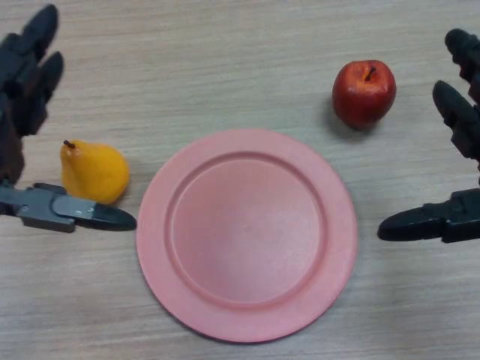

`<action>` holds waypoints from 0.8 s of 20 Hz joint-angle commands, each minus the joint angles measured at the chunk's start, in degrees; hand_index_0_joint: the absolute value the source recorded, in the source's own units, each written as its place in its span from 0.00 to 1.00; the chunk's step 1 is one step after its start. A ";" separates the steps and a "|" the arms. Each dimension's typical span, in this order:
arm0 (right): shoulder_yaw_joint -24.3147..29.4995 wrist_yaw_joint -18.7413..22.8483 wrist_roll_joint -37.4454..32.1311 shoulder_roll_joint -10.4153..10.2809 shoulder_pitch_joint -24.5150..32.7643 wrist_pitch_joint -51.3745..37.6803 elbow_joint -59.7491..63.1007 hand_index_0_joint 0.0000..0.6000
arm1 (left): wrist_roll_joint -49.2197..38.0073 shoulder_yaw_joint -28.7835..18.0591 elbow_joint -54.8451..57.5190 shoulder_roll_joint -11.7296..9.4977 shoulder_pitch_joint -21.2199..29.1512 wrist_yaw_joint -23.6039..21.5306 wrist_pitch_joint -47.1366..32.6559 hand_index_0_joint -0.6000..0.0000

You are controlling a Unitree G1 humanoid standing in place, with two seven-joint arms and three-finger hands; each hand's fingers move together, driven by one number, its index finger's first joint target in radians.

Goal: Pick up the red apple and place it on the plate

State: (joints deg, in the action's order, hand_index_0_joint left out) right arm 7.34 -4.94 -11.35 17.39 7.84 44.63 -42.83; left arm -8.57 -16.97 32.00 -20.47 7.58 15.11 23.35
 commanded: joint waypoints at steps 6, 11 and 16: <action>2.80 -0.28 1.16 0.22 1.76 -12.38 0.90 0.00 | 0.20 -1.80 -1.27 -2.71 1.49 -3.80 -9.42 1.00; 0.69 2.62 3.07 0.72 7.79 -18.40 10.67 0.00 | 1.97 -1.91 -1.30 -2.26 0.85 -2.66 -11.62 1.00; -1.15 1.50 8.06 1.44 16.25 -27.89 27.57 0.00 | 0.17 -4.05 1.28 -2.64 1.03 -4.03 -9.50 1.00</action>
State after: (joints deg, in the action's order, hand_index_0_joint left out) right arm 3.39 -3.80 -3.90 16.89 21.20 25.86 -11.57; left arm -7.63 -16.34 30.25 -20.27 7.15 13.11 20.29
